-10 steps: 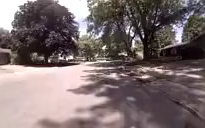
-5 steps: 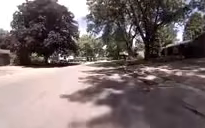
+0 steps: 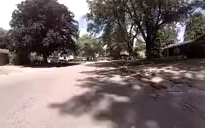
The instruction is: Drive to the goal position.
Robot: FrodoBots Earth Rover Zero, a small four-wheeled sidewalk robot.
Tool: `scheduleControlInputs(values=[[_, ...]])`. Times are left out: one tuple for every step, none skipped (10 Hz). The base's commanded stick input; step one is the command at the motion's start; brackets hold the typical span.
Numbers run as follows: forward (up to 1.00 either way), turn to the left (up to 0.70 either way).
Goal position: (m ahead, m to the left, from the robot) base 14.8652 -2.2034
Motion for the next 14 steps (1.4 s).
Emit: scheduleControlInputs(values=[[0.70,0.00],[0.70,0.00],[0.70,0.00],[0.70,0.00],[0.70,0.00],[0.70,0.00],[0.70,0.00],[0.70,0.00],[0.70,0.00],[0.70,0.00],[0.70,0.00],[0.70,0.00],[0.70,0.00],[0.70,0.00]])
